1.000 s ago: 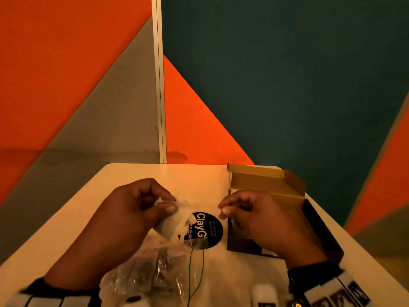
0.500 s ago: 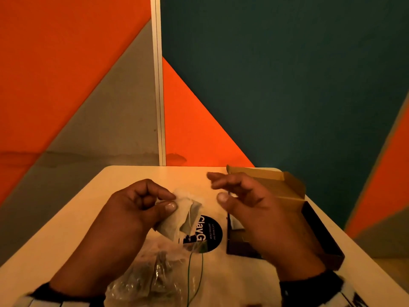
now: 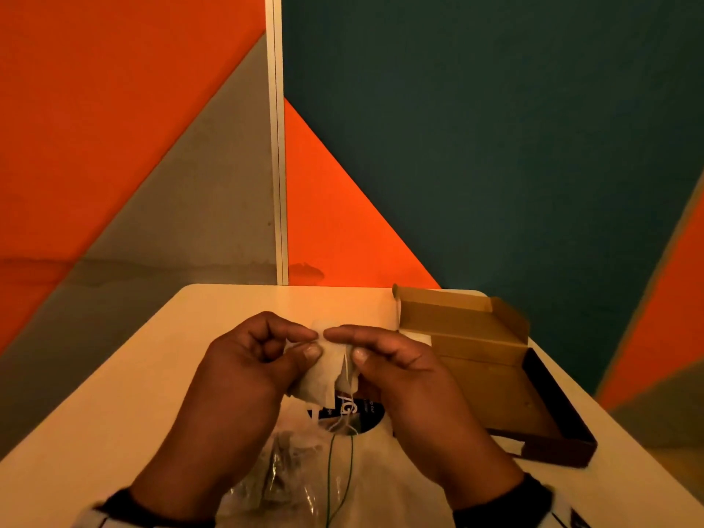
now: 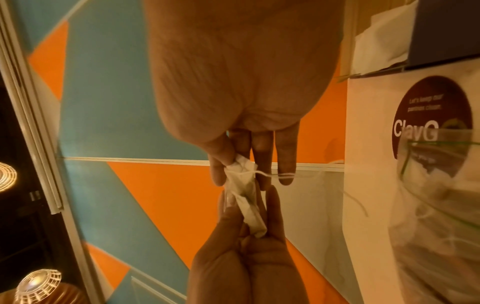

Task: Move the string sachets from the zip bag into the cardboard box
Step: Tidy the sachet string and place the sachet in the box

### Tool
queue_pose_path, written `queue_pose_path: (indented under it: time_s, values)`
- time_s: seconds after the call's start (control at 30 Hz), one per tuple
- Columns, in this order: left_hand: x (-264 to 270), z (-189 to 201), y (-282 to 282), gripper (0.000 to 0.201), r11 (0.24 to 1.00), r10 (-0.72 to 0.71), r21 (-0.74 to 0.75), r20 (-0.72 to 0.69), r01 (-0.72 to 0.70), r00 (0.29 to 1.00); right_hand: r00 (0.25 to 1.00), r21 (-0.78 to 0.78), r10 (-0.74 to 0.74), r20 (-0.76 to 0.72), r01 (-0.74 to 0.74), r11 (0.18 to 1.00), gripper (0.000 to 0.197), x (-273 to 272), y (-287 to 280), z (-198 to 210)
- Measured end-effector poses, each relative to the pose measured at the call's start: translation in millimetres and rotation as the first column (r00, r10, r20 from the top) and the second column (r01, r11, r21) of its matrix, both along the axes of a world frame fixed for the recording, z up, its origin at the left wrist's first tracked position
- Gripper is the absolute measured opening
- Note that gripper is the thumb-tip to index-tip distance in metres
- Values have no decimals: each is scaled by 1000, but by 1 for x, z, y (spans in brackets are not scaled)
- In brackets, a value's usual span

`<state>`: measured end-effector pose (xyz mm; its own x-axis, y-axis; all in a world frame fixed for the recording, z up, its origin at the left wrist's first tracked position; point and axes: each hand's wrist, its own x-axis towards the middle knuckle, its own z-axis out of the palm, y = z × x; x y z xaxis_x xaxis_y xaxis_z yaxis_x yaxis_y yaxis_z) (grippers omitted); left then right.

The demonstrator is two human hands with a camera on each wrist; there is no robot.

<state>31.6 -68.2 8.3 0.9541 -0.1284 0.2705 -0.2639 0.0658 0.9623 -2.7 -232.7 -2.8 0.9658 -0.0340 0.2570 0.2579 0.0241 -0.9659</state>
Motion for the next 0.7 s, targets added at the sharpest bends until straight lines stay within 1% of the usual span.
queue_pose_path:
  time_s: [0.1, 0.2, 0.27, 0.37, 0.47, 0.53, 0.63, 0.7]
  values:
    - [-3, 1, -2, 14, 1000, 2, 10, -2, -2, 1000, 1000, 46, -17, -24, 18, 999, 43, 3, -2, -2]
    - [-4, 2, -1, 17, 998, 29, 63, 15, -30, 999, 998, 89, -27, -61, 33, 995, 41, 1, -6, 1]
    - [-2, 1, 1, 18, 993, 70, 99, 21, -71, 997, 994, 73, -65, -83, 72, 995, 40, -1, -11, 4]
    - [-1, 3, 5, 18, 976, 125, 176, 45, -131, 991, 985, -69, -167, -45, 164, 984, 33, 0, -19, 1]
    - [-2, 7, 8, 18, 965, 103, 236, 77, -119, 992, 977, -232, -211, 33, 213, 949, 22, 2, -24, -2]
    - [-5, 8, 7, 17, 959, 78, 267, 81, -97, 994, 983, -292, -175, 44, 181, 939, 17, 1, -24, -2]
    - [-9, 8, 2, 23, 954, 33, 294, 83, -56, 996, 999, -364, -44, 8, 44, 930, 21, -2, -20, 2]
    - [-12, 9, -1, 26, 950, 12, 310, 85, -39, 996, 999, -370, 17, -34, -28, 929, 15, -3, -17, 2]
